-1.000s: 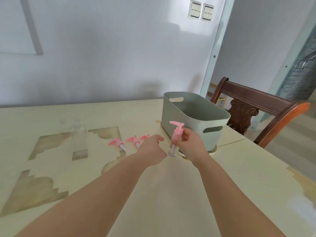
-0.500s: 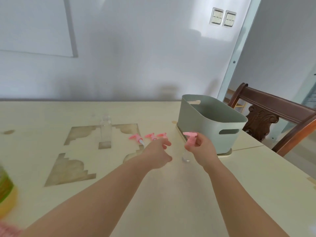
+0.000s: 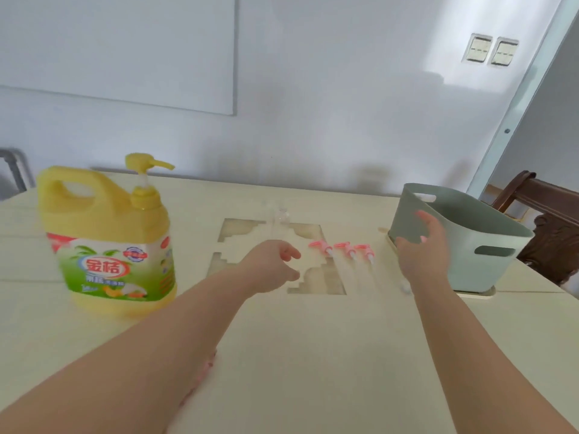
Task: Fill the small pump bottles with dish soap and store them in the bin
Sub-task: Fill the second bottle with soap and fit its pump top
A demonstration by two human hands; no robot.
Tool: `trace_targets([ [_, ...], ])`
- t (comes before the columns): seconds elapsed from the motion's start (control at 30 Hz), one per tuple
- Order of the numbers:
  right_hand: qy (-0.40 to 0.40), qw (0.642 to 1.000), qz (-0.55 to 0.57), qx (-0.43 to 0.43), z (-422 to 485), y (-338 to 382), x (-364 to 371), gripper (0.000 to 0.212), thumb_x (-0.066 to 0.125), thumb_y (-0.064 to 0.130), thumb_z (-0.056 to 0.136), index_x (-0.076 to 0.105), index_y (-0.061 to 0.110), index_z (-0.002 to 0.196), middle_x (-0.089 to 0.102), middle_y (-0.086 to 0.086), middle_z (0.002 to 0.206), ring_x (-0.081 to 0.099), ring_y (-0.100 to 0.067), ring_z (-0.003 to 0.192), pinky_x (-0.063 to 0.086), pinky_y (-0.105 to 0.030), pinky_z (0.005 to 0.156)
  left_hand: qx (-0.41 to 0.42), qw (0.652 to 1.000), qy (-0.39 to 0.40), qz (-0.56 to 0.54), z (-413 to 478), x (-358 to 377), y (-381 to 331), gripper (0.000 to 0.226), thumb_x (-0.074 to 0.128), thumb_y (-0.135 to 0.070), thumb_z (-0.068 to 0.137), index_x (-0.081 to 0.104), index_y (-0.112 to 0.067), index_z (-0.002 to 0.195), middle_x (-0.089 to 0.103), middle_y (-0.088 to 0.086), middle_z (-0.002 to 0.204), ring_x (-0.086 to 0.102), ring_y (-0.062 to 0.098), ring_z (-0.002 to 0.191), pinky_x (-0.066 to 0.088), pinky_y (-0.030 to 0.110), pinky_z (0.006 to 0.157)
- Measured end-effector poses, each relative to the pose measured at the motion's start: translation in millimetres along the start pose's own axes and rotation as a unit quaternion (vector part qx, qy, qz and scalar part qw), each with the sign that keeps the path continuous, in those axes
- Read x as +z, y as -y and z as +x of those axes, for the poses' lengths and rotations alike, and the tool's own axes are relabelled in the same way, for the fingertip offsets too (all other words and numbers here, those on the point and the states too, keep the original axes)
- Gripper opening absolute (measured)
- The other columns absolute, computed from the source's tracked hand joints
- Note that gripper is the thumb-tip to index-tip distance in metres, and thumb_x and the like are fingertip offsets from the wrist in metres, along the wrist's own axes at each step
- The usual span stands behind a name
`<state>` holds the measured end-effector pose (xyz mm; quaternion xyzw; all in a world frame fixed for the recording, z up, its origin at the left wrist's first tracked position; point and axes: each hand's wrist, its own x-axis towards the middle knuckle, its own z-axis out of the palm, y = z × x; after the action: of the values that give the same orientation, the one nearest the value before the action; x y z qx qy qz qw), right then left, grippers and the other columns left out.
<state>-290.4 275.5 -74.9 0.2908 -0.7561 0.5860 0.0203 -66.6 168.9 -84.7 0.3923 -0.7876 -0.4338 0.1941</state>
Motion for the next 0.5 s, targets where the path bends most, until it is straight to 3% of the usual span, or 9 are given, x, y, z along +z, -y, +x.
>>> trace_targets([
  [0.13, 0.021, 0.999, 0.021, -0.044, -36, 38, 31, 0.042, 0.061, 0.012, 0.088, 0.055, 0.026, 0.127, 0.051, 0.005, 0.124, 0.054, -0.02, 0.114, 0.043, -0.033, 0.099, 0.003, 0.999, -0.027, 0.036, -27, -39, 15, 0.029, 0.068, -0.016, 0.082, 0.062, -0.024, 0.108, 0.059, -0.006, 0.112, 0.056, 0.012, 0.098, 0.043, 0.021, 0.077],
  [0.17, 0.04, 0.997, 0.03, -0.058, -47, 46, 39, 0.038, 0.061, 0.011, 0.088, 0.057, 0.023, 0.124, 0.051, 0.006, 0.124, 0.057, -0.011, 0.111, 0.042, -0.025, 0.098, 0.006, 0.999, -0.027, 0.044, -34, -47, 18, 0.028, 0.068, -0.017, 0.082, 0.062, -0.024, 0.109, 0.06, -0.007, 0.111, 0.056, 0.011, 0.098, 0.043, 0.019, 0.075],
  [0.23, 0.09, 0.992, 0.047, -0.069, -70, 63, 56, 0.026, 0.061, 0.011, 0.09, 0.062, 0.02, 0.115, 0.053, 0.01, 0.118, 0.062, 0.011, 0.086, 0.04, -0.005, 0.078, 0.009, 0.998, -0.016, 0.062, -49, -63, 26, 0.027, 0.068, -0.02, 0.083, 0.062, -0.024, 0.109, 0.061, -0.007, 0.11, 0.056, 0.01, 0.096, 0.042, 0.016, 0.068],
  [0.27, 0.117, 0.989, 0.053, -0.071, -79, 67, 65, 0.018, 0.062, 0.013, 0.09, 0.065, 0.022, 0.106, 0.055, 0.013, 0.113, 0.062, 0.012, 0.083, 0.04, -0.004, 0.077, 0.006, 0.998, -0.007, 0.069, -56, -69, 29, 0.027, 0.068, -0.021, 0.083, 0.062, -0.023, 0.11, 0.061, -0.007, 0.111, 0.056, 0.009, 0.096, 0.043, 0.016, 0.069],
  [0.37, 0.21, 0.975, 0.047, -0.064, -110, 81, 91, 0.007, 0.068, 0.019, 0.087, 0.067, 0.023, 0.081, 0.065, 0.011, 0.101, 0.06, -0.006, 0.1, 0.039, -0.021, 0.087, -0.011, 0.996, 0.005, 0.087, -76, -89, 40, 0.028, 0.066, -0.024, 0.085, 0.06, -0.023, 0.113, 0.062, -0.009, 0.113, 0.052, 0.007, 0.097, 0.041, 0.019, 0.08],
  [0.5, 0.356, 0.932, 0.003, -0.07, -146, 98, 120, 0.022, 0.063, 0.031, 0.091, 0.073, 0.014, 0.081, 0.067, 0.001, 0.077, 0.056, -0.01, 0.072, 0.041, -0.024, 0.066, -0.031, 0.995, 0.005, 0.096, -96, -120, 58, 0.029, 0.066, -0.029, 0.085, 0.06, -0.025, 0.112, 0.063, -0.012, 0.108, 0.058, 0.007, 0.098, 0.046, 0.022, 0.081],
])
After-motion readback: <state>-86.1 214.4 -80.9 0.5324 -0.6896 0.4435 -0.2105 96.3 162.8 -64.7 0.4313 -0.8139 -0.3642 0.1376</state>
